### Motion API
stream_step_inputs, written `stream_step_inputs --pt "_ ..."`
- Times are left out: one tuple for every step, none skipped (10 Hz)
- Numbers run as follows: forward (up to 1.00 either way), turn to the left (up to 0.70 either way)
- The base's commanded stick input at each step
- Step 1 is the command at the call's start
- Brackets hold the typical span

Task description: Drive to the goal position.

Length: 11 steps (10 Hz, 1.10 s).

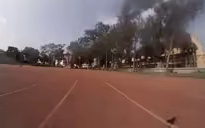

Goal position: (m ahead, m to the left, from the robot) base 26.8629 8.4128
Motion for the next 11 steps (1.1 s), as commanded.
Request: stream_step_inputs --pt "0.70 0.00" --pt "0.70 0.00" --pt "0.70 0.00" --pt "0.70 0.00" --pt "0.70 0.00" --pt "0.70 0.00" --pt "0.70 0.00" --pt "0.70 0.00" --pt "0.70 0.00" --pt "0.70 0.00" --pt "0.70 0.00"
